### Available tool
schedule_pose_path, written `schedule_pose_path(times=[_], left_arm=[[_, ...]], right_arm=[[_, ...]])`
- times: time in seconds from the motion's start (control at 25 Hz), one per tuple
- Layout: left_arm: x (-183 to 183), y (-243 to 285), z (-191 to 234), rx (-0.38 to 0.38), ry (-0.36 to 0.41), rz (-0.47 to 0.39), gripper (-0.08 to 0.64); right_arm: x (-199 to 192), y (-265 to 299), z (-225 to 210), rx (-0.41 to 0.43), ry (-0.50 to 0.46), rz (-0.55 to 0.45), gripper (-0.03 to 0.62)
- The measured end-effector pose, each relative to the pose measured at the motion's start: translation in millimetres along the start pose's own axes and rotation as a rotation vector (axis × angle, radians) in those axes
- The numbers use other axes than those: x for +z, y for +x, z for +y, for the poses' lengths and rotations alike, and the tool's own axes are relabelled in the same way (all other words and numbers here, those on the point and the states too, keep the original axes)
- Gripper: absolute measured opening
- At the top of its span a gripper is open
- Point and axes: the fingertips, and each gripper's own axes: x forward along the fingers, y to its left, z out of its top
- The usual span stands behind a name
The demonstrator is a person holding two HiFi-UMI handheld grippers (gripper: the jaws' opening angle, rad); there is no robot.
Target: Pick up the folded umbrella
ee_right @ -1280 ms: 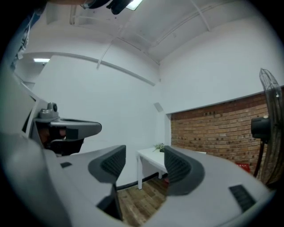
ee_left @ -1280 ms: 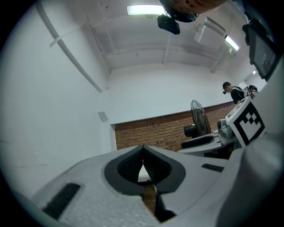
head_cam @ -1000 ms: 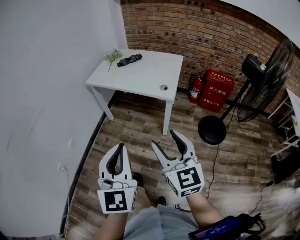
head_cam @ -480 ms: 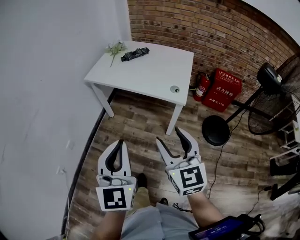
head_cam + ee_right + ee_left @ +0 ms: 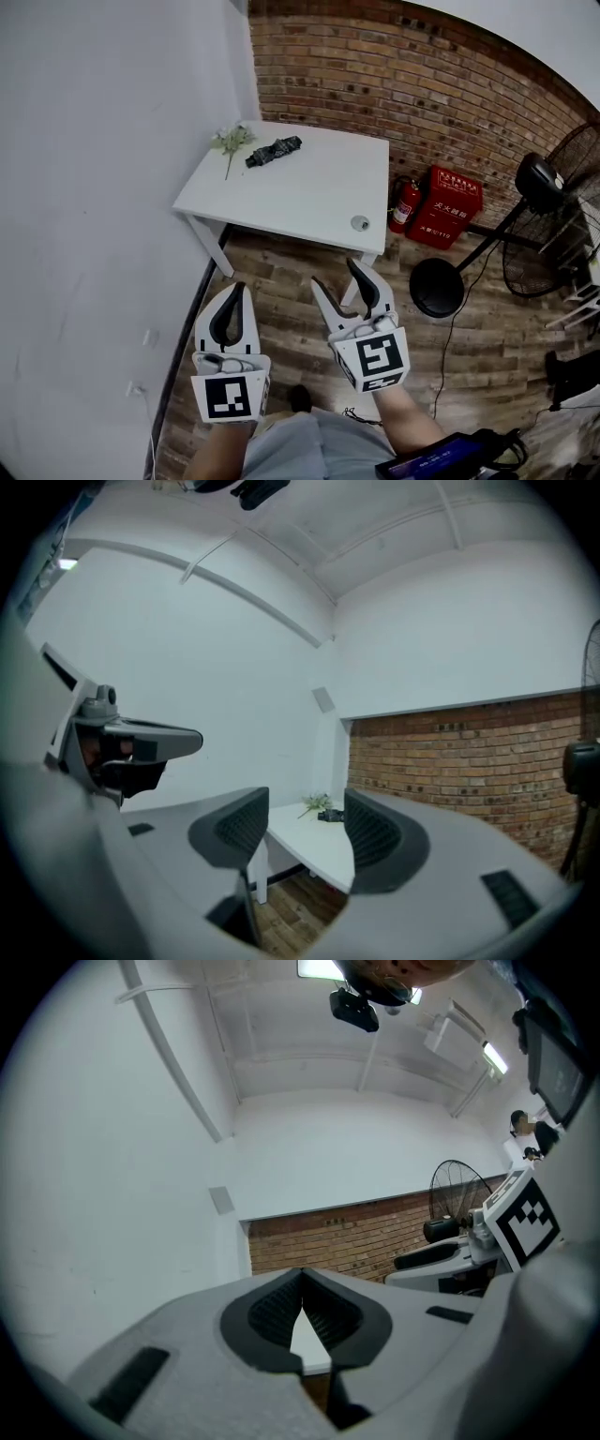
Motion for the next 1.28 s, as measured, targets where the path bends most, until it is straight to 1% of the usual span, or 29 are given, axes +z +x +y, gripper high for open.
schedule_pose_path(times=[0.16, 0.32, 0.56, 0.72, 0.8, 0.96, 1.12, 1.28], left_arm=[[3.6, 18.3, 24.2, -0.009, 0.030, -0.041, 0.006], [3.3, 37.8, 34.2, -0.030, 0.034, -0.056, 0.006], [-17.3, 58.8, 44.4, -0.053, 0.026, -0.028, 0.006], [-25.0, 69.3, 45.7, -0.072, 0.022, -0.018, 0.006], [-29.2, 75.0, 47.2, -0.077, 0.020, -0.012, 0.006], [-38.4, 85.4, 52.7, -0.072, 0.015, 0.005, 0.006], [-43.7, 101.4, 58.2, -0.068, 0.017, 0.015, 0.006], [-55.5, 123.3, 68.6, -0.054, 0.016, 0.040, 0.006]], right_arm=[[11.8, 25.6, 3.5, -0.009, -0.015, -0.023, 0.255], [16.6, 44.9, -2.1, -0.038, -0.013, -0.034, 0.250], [4.6, 67.0, -5.2, -0.057, -0.012, -0.013, 0.250], [-4.3, 74.7, -9.8, -0.072, -0.015, 0.000, 0.250], [-8.7, 79.2, -12.0, -0.076, -0.013, 0.023, 0.250], [-9.8, 92.0, -12.9, -0.070, 0.017, 0.030, 0.249], [-14.3, 108.8, -23.1, -0.075, 0.022, 0.032, 0.247], [-26.8, 135.8, -30.4, -0.062, 0.028, 0.064, 0.242]])
